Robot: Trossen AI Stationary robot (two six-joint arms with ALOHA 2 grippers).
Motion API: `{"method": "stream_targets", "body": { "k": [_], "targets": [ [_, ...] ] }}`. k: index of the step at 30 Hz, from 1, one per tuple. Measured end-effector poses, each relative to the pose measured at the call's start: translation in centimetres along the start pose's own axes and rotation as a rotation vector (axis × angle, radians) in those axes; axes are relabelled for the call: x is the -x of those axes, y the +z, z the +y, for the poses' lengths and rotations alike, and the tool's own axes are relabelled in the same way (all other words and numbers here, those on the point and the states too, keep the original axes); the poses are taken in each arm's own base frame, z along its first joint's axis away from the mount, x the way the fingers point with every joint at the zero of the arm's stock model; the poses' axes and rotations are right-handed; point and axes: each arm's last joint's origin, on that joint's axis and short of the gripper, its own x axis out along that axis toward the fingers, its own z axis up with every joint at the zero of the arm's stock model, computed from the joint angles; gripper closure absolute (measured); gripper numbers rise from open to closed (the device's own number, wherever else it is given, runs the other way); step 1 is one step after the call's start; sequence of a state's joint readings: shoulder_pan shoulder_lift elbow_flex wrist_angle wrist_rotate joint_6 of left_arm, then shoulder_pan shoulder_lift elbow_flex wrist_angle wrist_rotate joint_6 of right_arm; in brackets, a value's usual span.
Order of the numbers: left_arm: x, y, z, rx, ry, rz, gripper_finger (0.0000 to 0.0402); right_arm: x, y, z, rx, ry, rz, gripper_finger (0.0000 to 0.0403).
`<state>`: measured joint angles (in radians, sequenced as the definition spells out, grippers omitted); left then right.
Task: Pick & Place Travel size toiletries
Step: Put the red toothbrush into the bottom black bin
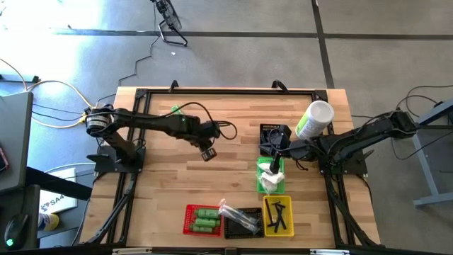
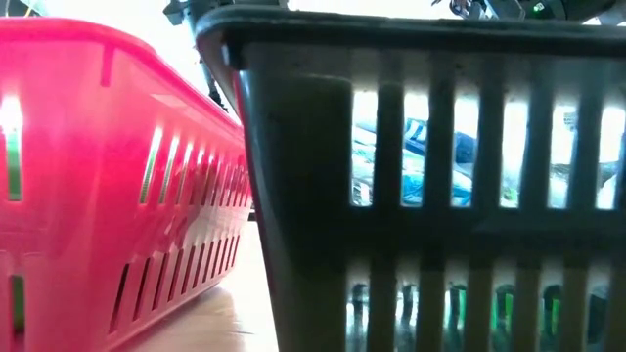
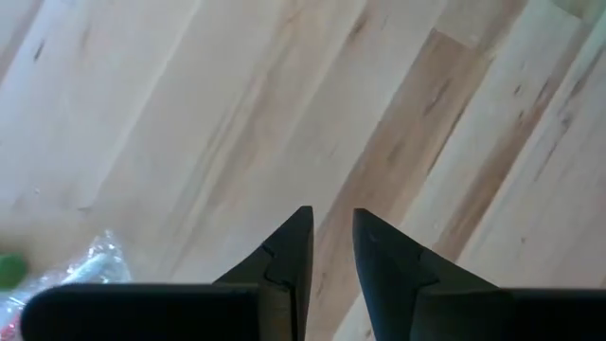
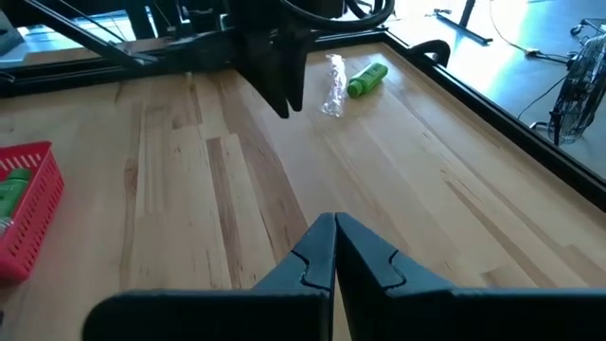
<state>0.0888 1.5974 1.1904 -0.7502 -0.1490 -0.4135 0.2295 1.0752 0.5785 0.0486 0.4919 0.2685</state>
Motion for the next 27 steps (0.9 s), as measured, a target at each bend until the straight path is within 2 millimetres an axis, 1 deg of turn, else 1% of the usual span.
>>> {"method": "stream_targets", "body": {
  "k": [5, 10, 12, 17, 19, 23, 27],
  "targets": [
    [-0.1, 0.2, 0.7, -0.063, 0.013, 0.005, 0.0327, 0.0, 0.1, -0.1, -0.001, -0.007, -0.005, 0.0401],
    [-0.1, -0.5, 1.1, -0.227, 0.044, 0.081, 0.0327, -0.1, 0.1, -0.3, -0.005, -0.017, -0.006, 0.0401],
    [0.0, -0.8, 1.3, -0.270, 0.084, 0.114, 0.0327, -0.1, 0.1, -0.3, -0.008, -0.017, -0.007, 0.0401],
    [0.2, -1.7, 3.4, -0.275, 0.195, 0.267, 0.0327, -0.1, 0.1, -0.3, -0.009, -0.016, -0.008, 0.0401],
    [0.5, -1.8, 4.4, -0.251, 0.208, 0.288, 0.0327, -0.1, 0.1, -0.3, -0.009, -0.016, -0.008, 0.0401],
    [1.5, -2.1, 5.7, -0.216, 0.173, 0.186, 0.0335, -0.1, 0.1, -0.3, -0.009, -0.015, -0.008, 0.0401],
    [2.8, -3.5, 6.7, -0.170, 0.116, 0.045, 0.0359, -0.1, 0.1, -0.3, -0.008, -0.016, -0.008, 0.0401]
  ]
}}
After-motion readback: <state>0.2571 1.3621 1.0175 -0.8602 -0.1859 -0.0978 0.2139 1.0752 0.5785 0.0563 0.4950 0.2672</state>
